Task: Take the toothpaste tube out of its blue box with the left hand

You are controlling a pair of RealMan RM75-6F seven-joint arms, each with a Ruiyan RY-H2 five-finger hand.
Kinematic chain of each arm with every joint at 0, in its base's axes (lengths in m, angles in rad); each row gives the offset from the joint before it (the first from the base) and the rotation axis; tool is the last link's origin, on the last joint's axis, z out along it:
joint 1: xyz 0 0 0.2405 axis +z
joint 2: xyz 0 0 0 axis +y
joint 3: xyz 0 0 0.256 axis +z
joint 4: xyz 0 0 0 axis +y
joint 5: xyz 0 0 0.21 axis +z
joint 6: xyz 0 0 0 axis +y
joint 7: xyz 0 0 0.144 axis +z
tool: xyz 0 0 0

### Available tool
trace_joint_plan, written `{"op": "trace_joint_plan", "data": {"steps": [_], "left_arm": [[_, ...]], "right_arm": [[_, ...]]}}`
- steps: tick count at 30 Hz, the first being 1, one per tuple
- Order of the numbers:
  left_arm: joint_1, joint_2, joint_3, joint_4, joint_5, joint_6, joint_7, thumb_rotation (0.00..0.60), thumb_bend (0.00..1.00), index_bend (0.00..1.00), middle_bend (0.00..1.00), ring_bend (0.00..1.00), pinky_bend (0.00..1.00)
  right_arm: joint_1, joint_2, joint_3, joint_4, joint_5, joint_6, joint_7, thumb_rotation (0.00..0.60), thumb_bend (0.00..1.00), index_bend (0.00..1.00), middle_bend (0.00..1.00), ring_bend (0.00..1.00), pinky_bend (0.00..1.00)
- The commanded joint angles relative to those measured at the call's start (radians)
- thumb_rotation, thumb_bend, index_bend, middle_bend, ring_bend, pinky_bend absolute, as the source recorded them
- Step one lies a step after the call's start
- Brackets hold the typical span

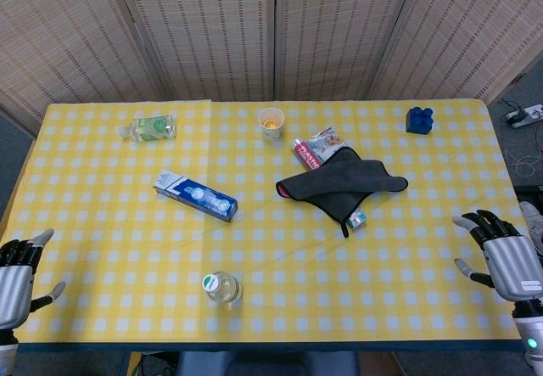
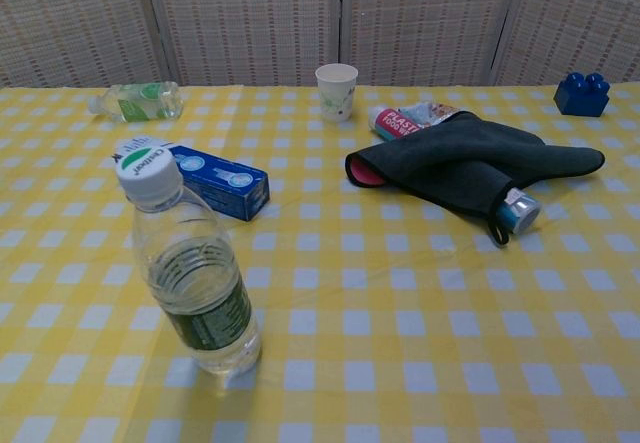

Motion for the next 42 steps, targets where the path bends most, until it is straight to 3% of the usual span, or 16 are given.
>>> {"op": "trace_joint_plan", "data": {"steps": [1,21,30,42], "left_arm": [[-0.001,-0.001,0.000,-0.001,-0.002,-0.003,0.003,0.600,0.15,0.13,0.22,0.20,0.13],[-0.053,0.031,-0.019,-0.012,0.018,-0.051,0.010,0.600,0.15,0.13,0.22,0.20,0.13],[-0.218,0.052,-0.083,0.015,0.053,-0.212,-0.058,0.600,0.15,0.13,0.22,0.20,0.12],[-0.476,-0.033,-0.139,0.152,0.047,-0.478,-0.087,0.600,0.15,0.12,0.21,0.20,0.10]], "right_arm": [[0.002,-0.001,-0.001,0.002,0.002,-0.006,0.001,0.600,0.17,0.25,0.25,0.16,0.31],[0.000,0.007,0.001,-0.005,-0.008,0.011,0.001,0.600,0.17,0.24,0.25,0.16,0.31],[0.002,0.008,0.001,-0.015,-0.025,0.022,-0.009,0.600,0.17,0.24,0.25,0.16,0.31],[-0.016,0.021,-0.004,-0.040,-0.030,0.046,-0.031,0.600,0.17,0.24,0.25,0.16,0.31]]}}
